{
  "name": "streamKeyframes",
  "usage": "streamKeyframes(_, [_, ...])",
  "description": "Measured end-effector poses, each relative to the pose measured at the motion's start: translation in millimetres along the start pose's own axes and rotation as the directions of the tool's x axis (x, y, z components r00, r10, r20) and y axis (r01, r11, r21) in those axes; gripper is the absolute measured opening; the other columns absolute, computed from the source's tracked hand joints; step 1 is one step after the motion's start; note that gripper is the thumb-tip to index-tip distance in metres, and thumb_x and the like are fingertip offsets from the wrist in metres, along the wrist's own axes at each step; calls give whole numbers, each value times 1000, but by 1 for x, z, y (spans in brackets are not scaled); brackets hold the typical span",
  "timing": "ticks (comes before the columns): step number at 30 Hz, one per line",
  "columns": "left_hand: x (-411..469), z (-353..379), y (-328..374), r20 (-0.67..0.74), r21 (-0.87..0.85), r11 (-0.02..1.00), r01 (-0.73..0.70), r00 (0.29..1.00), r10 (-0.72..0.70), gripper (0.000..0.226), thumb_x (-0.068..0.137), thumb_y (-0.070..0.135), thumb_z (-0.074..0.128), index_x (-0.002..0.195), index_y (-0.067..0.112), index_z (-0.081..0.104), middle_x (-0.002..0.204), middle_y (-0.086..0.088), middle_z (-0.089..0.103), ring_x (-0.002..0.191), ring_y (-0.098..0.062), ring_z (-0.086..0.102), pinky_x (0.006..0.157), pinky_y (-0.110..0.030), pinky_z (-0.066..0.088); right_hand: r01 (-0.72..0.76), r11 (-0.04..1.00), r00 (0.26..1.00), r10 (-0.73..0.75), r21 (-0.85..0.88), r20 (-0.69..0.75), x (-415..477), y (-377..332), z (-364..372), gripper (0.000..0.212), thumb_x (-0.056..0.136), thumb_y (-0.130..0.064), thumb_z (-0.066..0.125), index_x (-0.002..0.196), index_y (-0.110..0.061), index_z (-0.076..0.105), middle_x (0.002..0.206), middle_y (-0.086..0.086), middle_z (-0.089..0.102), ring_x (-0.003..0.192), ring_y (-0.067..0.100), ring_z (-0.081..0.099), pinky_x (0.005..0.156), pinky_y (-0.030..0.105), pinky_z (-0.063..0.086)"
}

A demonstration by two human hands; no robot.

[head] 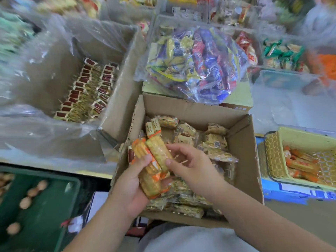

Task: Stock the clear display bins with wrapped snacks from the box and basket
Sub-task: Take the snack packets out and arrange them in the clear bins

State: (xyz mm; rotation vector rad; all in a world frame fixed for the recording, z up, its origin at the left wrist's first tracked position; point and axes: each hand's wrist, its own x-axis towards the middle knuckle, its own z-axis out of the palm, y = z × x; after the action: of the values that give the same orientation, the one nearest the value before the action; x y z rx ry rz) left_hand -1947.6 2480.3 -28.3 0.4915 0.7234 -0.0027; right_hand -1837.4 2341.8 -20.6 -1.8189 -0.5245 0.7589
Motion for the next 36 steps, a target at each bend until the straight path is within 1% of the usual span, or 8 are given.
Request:
streamKeyframes(6, [-12,-29,6,134,-87,988,-125,982,136,86,56,34,102,132,11,69,136,-21,66,116,-35,70,88,-54,59,-48,991,976,73,-123,205,5,-15,8,32,94,-40,67,125,-48,66,113,-5,58,99,-4,57,80,4,40])
streamKeyframes(11, [-20,-35,10,245,-98,986,-133,957,154,100,61,32,98,148,13,52,141,-22,62,120,-36,68,92,-55,58,35,952,930,80,-305,359,6,-19,28,23,100,-19,62,118,-26,74,127,-6,52,120,2,50,102,21,43])
streamKeyframes(14, [-21,-34,14,208,-111,984,-139,965,159,100,55,30,100,140,-1,57,136,-26,64,122,-38,67,89,-49,61,58,968,967,6,-244,255,6,-17,37,21,93,-15,67,110,-28,69,112,-12,62,107,3,59,91,24,51])
streamKeyframes(19, [-21,-55,22,139,-169,955,-244,953,268,73,55,25,98,121,9,72,120,-15,73,108,-31,74,82,-54,62,-217,975,976,218,-47,8,16,0,24,18,85,-58,63,99,-47,60,99,-15,69,93,10,69,74,29,63])
streamKeyframes(25, [-18,-89,30,-39,-67,911,-407,914,405,59,81,12,62,139,18,55,121,-14,72,105,-30,74,80,-50,63,-777,619,624,734,115,267,11,35,25,75,75,-63,73,139,-39,41,156,14,35,121,47,54,73,55,62])
streamKeyframes(29, [-16,-94,23,-11,-64,901,-428,903,429,67,75,14,72,139,21,54,122,-15,71,108,-31,73,82,-49,62,-775,618,617,694,133,370,13,29,53,139,48,-57,97,152,-60,5,167,3,15,146,49,24,84,64,55])
streamKeyframes(33, [-13,-92,21,8,-46,895,-444,895,445,76,70,17,75,143,19,52,122,-17,70,108,-32,72,82,-47,62,-739,653,667,677,164,310,13,32,76,151,44,-27,102,152,-59,2,142,-1,54,112,26,63,73,55,61])
streamKeyframes(36, [-12,-96,20,-6,-106,891,-441,897,443,72,72,19,74,141,19,52,123,-18,69,110,-32,71,86,-50,61,-683,723,728,663,104,173,8,37,88,149,38,-20,100,153,-56,12,144,0,50,125,31,53,94,57,54])
